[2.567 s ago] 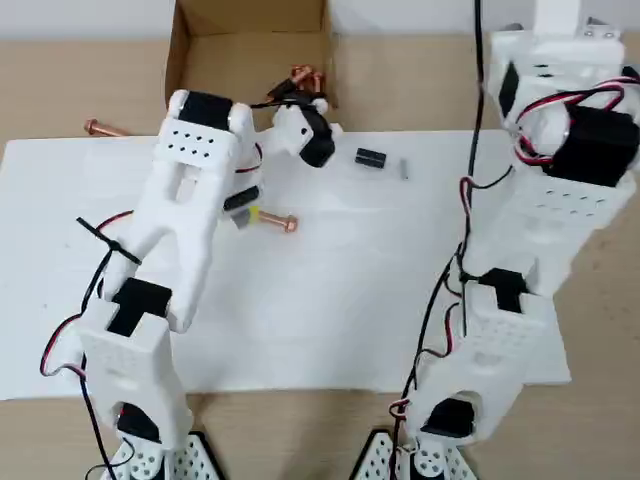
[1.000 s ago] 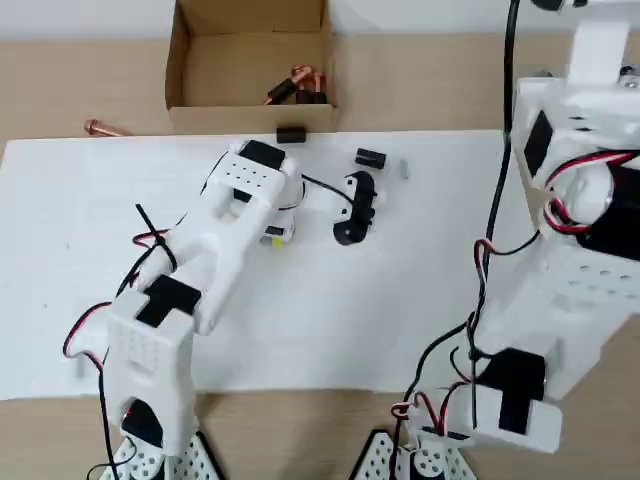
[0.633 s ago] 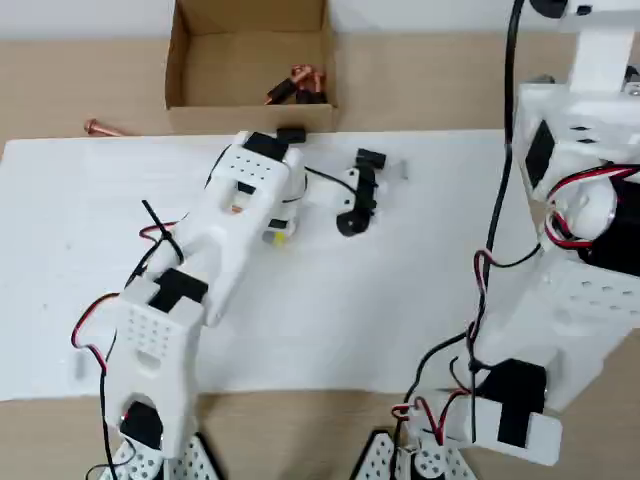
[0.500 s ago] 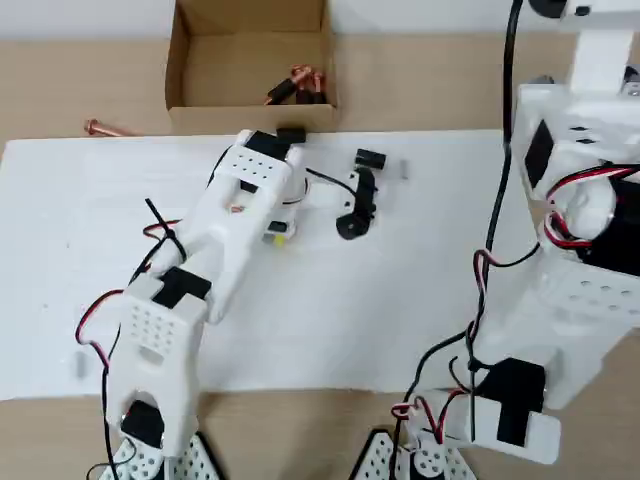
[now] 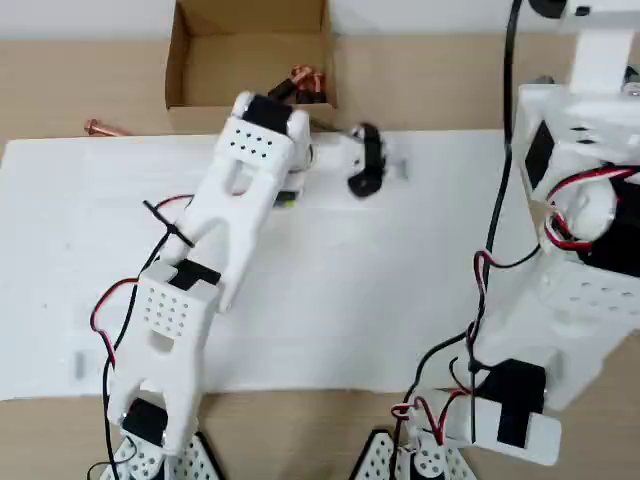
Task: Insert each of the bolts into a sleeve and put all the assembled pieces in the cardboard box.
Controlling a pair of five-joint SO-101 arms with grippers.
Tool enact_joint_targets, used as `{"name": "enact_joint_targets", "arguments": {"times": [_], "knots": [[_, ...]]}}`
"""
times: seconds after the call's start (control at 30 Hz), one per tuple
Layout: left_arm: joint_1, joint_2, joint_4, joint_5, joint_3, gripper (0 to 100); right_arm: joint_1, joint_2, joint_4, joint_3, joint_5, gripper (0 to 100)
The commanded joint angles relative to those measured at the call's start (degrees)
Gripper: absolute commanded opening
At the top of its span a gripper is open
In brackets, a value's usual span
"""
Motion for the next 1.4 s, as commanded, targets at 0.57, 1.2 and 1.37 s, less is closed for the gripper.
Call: {"name": "enact_joint_targets", "arguments": {"times": [0.57,1.2,1.37], "knots": [[-30.3,-19.2,2.9,89.1,-30.9,1,-10.8,5.1,-14.2,40.7,0.6,27.4],[-37.2,-92.4,-17.4,90.2,69.6,1,-18.9,50.9,0.0,-10.7,44.0,27.4],[-38.9,-113.7,-27.5,90.2,88.3,1,-19.6,58.2,-1.3,-17.2,47.2,27.4]]}}
